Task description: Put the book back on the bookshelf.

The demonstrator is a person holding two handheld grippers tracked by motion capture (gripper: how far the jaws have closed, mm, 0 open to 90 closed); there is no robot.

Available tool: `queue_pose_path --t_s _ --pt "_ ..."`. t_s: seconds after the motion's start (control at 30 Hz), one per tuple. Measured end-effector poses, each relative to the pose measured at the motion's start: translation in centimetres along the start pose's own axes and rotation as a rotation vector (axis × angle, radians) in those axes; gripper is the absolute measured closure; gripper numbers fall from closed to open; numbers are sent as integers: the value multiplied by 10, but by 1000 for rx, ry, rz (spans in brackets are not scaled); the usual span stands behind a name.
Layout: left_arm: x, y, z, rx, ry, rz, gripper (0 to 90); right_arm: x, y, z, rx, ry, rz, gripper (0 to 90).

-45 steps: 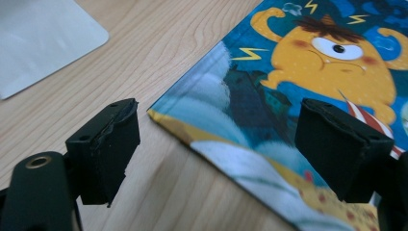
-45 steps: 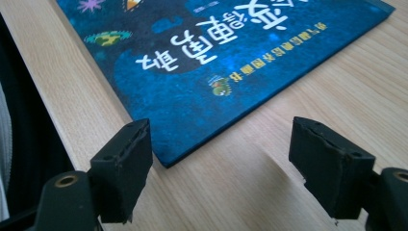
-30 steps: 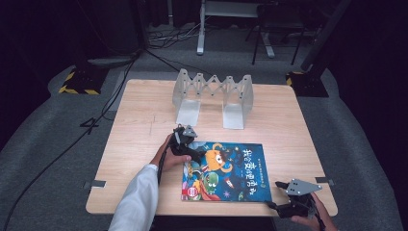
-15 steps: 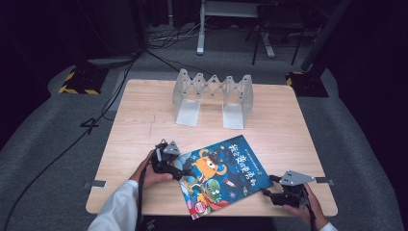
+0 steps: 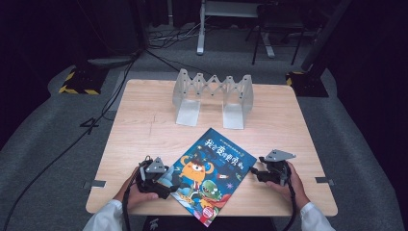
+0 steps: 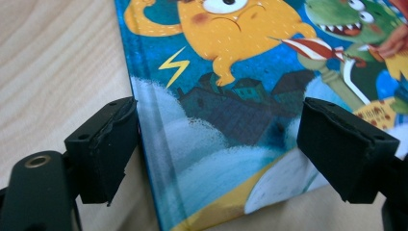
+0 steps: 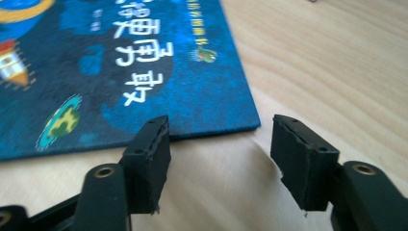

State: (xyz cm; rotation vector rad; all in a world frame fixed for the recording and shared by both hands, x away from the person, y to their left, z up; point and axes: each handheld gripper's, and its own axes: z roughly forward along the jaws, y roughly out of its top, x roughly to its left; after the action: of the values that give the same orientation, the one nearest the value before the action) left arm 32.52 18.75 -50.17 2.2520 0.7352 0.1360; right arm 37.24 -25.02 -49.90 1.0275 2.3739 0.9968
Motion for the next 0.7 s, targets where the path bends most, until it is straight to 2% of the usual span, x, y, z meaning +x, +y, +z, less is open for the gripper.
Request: queue_pose_path --t_s 0.1,0.2,0.23,0.27,0.4,0.47,0.5,0.6,0.7 --pt "-6 -6 -3 -17 3 -7 162 1 4 5 5 -24 22 347" --pt "-11 -9 -5 -21 7 -24 166 7 2 2 9 14 28 337" --pt "-11 -9 -5 -21 7 -24 167 7 2 2 9 14 28 337" --pt "-14 -9 -5 -14 11 -26 169 19 -1 -2 17 48 -5 337" --pt "-20 -8 -5 0 11 -24 172 44 -2 -6 15 136 -102 334" --pt "-20 -8 -5 5 13 -25 171 49 0 -6 13 113 -141 310" --pt "-21 -8 -5 4 10 -27 171 49 1 -5 24 107 -144 291" --pt "-21 -8 -6 -1 -17 -37 171 42 4 -1 40 114 -99 235" --pt "-22 -8 -5 -5 -38 -37 173 36 10 6 37 72 -99 236"
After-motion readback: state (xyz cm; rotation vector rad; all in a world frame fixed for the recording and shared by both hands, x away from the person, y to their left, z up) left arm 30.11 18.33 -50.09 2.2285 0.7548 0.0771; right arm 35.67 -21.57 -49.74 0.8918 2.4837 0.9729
